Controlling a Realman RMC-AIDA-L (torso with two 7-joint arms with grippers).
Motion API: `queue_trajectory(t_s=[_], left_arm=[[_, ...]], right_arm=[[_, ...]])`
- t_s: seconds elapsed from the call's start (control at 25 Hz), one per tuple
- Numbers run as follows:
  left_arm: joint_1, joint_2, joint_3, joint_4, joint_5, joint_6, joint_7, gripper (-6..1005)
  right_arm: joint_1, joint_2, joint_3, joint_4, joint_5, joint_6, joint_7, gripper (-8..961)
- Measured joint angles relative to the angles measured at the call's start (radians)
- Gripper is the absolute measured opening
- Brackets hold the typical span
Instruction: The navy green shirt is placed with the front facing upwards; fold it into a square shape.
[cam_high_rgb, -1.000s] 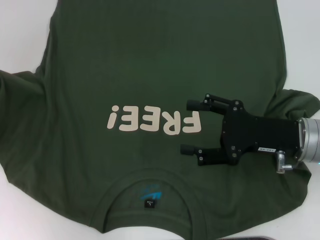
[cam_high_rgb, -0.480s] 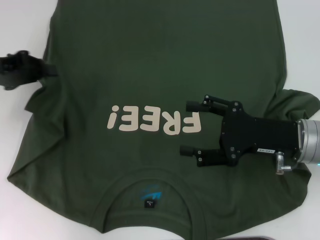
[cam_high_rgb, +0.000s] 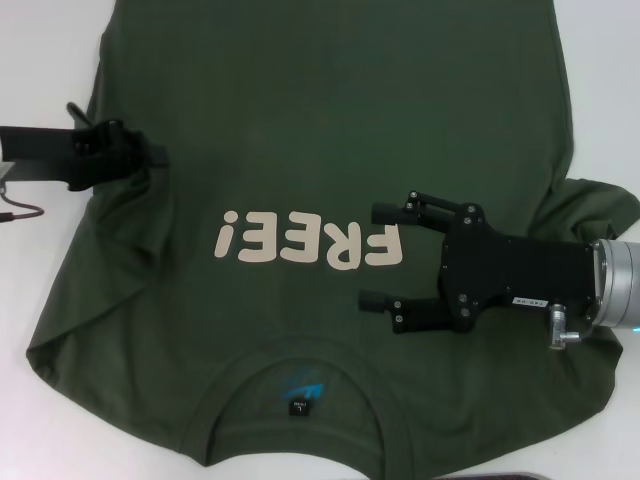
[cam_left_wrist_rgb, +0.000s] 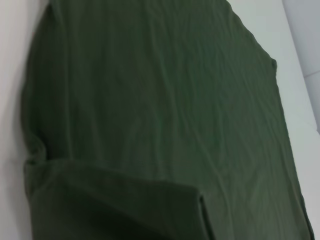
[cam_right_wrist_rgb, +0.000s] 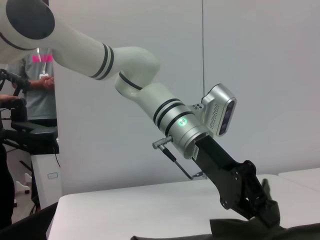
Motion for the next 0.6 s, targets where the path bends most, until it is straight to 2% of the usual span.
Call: queue_trajectory(t_s=[0.28, 0.44, 0.6], left_arm=[[-0.020, -0.027, 0.007, -0.014, -0.013, -0.006, 0.065, 38], [-0.016, -0.021, 0.003, -0.008, -0.014, -0.004, 0.061, 174], [0.000, 0.006, 0.000, -0.001, -0.014, 0.010, 0.056, 328]], right_arm=[[0.001, 0.001, -0.001, 0.001, 0.000, 0.003, 0.000, 926], [-0.003, 0.001, 0.000, 0.001, 0.000, 0.003, 0.000, 925], [-0.004, 0.002, 0.001, 0.001, 0.000, 0.003, 0.000, 925]])
